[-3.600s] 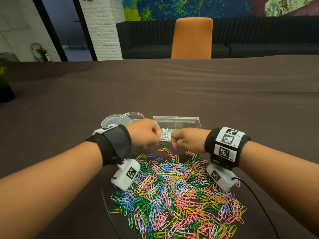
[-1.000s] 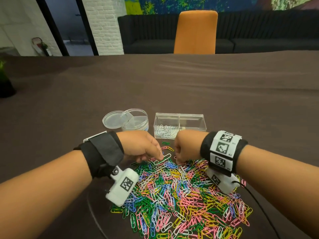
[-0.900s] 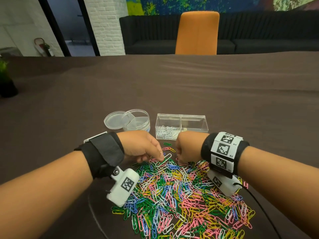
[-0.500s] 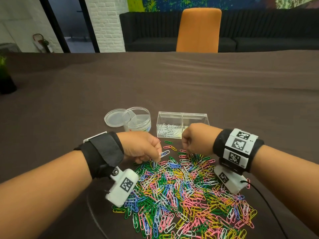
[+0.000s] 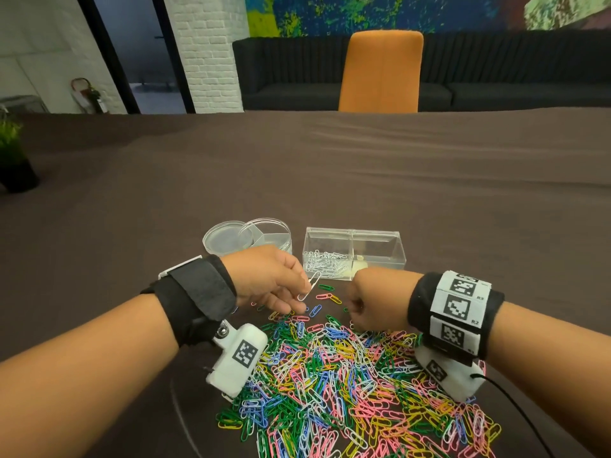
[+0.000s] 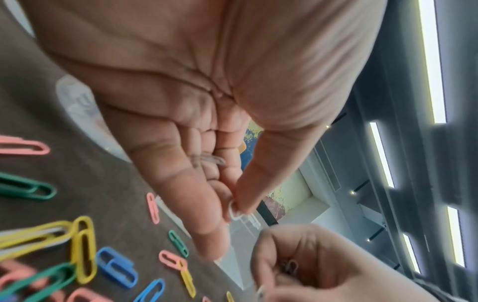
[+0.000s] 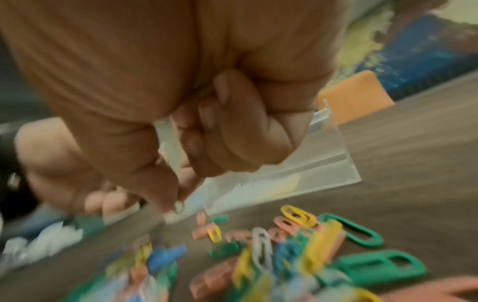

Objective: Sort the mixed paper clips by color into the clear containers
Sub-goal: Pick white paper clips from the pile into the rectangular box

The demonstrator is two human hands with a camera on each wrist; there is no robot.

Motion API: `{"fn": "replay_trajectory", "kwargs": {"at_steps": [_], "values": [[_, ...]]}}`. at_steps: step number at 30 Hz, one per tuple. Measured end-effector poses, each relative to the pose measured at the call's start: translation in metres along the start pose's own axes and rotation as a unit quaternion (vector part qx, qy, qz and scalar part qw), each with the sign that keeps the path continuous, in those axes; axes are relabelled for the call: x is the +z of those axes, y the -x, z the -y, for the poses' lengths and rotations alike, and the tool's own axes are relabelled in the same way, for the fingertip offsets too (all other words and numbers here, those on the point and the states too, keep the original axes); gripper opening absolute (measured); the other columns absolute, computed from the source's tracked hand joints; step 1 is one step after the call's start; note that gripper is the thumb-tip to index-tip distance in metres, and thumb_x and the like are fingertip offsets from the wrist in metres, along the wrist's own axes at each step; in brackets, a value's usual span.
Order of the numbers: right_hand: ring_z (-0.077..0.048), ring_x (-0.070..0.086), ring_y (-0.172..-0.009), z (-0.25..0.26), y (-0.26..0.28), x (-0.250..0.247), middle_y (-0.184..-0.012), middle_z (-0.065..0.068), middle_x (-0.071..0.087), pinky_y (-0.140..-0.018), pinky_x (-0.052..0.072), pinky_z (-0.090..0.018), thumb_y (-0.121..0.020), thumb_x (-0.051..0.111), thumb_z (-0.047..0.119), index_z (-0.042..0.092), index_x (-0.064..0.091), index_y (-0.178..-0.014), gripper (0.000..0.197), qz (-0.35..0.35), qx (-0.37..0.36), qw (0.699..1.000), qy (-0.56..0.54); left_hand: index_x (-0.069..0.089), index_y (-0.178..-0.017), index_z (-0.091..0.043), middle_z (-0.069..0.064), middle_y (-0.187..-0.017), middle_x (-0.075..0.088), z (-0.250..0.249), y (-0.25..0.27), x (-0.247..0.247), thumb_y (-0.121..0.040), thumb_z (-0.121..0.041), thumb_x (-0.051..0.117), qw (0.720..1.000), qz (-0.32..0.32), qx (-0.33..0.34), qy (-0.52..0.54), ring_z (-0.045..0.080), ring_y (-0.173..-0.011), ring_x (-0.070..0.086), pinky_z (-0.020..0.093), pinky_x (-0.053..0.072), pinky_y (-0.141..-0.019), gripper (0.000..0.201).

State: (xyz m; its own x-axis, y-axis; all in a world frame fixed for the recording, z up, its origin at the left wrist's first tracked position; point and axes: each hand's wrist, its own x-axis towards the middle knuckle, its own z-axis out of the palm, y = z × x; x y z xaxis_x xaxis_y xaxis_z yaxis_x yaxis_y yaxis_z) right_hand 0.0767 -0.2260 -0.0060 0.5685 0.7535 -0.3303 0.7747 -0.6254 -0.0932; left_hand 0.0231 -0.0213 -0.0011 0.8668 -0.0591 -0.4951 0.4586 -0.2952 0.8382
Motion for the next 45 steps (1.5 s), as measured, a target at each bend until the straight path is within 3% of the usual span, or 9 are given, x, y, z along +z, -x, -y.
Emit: {"fn": "replay_trajectory", "kwargs": {"at_steps": [9, 13, 16, 20, 24, 27, 30, 33, 45], "values": [[-0.02, 0.045, -0.054, -0.033, -0.015, -0.053, -0.069, -0.009, 0.062, -0.047, 0.038, -0.025, -0.089, 0.05, 0.015, 0.011, 0.059, -0.087, 0.011, -0.074, 0.057, 0.91, -0.404, 0.063, -0.093, -0.004, 0.013, -0.077, 0.068, -0.038, -0.013, -0.003, -0.088, 0.005, 0.065, 0.997, -0.054, 0.043, -0.027, 0.019, -0.07, 0.073, 0.017, 0.055, -0.05, 0.011], [-0.01, 0.054, -0.052, -0.02, -0.037, -0.074, -0.078, 0.001, 0.069, -0.051, 0.048, -0.027, -0.097, 0.045, 0.011, 0.012, 0.063, -0.098, 0.017, -0.107, 0.085, 0.938, -0.318, 0.067, -0.1, 0.003, 0.015, -0.078, 0.068, -0.059, -0.027, 0.0, -0.089, 0.006, 0.059, 0.982, -0.136, 0.078, -0.102, 0.012, -0.058, 0.066, 0.02, 0.056, -0.057, 0.013], [-0.024, 0.07, -0.086, -0.016, -0.047, -0.078, -0.1, -0.008, 0.072, -0.083, 0.059, -0.039, -0.098, 0.046, 0.01, 0.005, 0.066, -0.108, 0.023, -0.094, 0.097, 0.949, -0.286, 0.069, -0.109, -0.001, 0.019, -0.098, 0.07, -0.066, -0.035, 0.002, -0.09, 0.0, 0.059, 0.972, -0.146, 0.09, -0.162, 0.03, -0.086, 0.071, 0.039, 0.06, -0.084, 0.021], [-0.027, 0.064, -0.106, -0.022, -0.039, -0.08, -0.12, -0.006, 0.066, -0.095, 0.053, -0.043, -0.092, 0.051, 0.006, 0.014, 0.063, -0.125, 0.036, -0.09, 0.086, 0.963, -0.237, 0.064, -0.119, 0.002, 0.028, -0.124, 0.062, -0.066, -0.031, 0.005, -0.089, 0.006, 0.052, 0.969, -0.135, 0.1, -0.178, 0.027, -0.099, 0.06, 0.051, 0.049, -0.101, 0.033], [-0.012, 0.063, -0.091, -0.039, -0.009, -0.077, -0.114, 0.004, 0.068, -0.086, 0.051, -0.028, -0.091, 0.057, 0.005, 0.02, 0.065, -0.118, 0.031, -0.139, 0.062, 0.953, -0.262, 0.069, -0.118, -0.008, 0.012, -0.119, 0.068, -0.065, -0.024, 0.008, -0.088, 0.005, 0.052, 0.952, -0.143, 0.141, -0.232, 0.027, -0.1, 0.065, 0.039, 0.053, -0.094, 0.037], [-0.011, 0.069, -0.072, -0.043, 0.019, -0.061, -0.087, 0.002, 0.074, -0.069, 0.053, -0.024, -0.089, 0.059, 0.006, 0.02, 0.068, -0.096, 0.017, -0.101, 0.045, 0.965, -0.239, 0.073, -0.092, -0.023, -0.002, -0.087, 0.073, -0.058, -0.014, 0.022, -0.084, -0.008, 0.063, 0.919, -0.179, 0.194, -0.292, 0.022, -0.079, 0.069, 0.034, 0.057, -0.074, 0.02], [-0.01, 0.062, -0.072, -0.035, 0.029, -0.032, -0.076, 0.011, 0.064, -0.075, 0.052, -0.025, -0.09, 0.057, 0.015, 0.027, 0.07, -0.099, 0.02, -0.006, 0.046, 0.995, -0.094, 0.074, -0.085, -0.023, -0.012, -0.076, 0.069, -0.044, -0.009, 0.046, -0.084, -0.017, 0.065, 0.867, -0.072, 0.161, -0.465, 0.004, -0.067, 0.061, 0.019, 0.047, -0.063, 0.01], [-0.012, 0.055, -0.079, -0.025, 0.023, -0.011, -0.073, 0.016, 0.051, -0.074, 0.045, -0.024, -0.092, 0.06, 0.019, 0.029, 0.07, -0.108, 0.021, 0.01, 0.037, 0.999, -0.028, 0.075, -0.089, -0.02, -0.009, -0.08, 0.071, -0.029, -0.012, 0.057, -0.084, -0.025, 0.069, 0.82, -0.015, 0.101, -0.564, 0.008, -0.074, 0.063, 0.021, 0.049, -0.068, 0.009], [-0.012, 0.056, -0.082, -0.03, 0.007, 0.005, -0.079, 0.013, 0.056, -0.066, 0.043, -0.023, -0.087, 0.069, 0.024, 0.024, 0.066, -0.102, 0.015, -0.019, 0.072, 0.995, -0.068, 0.072, -0.096, -0.028, -0.019, -0.072, 0.06, -0.009, -0.006, 0.041, -0.084, -0.027, 0.072, 0.841, -0.064, 0.095, -0.528, 0.006, -0.076, 0.061, 0.022, 0.049, -0.072, 0.012]]}}
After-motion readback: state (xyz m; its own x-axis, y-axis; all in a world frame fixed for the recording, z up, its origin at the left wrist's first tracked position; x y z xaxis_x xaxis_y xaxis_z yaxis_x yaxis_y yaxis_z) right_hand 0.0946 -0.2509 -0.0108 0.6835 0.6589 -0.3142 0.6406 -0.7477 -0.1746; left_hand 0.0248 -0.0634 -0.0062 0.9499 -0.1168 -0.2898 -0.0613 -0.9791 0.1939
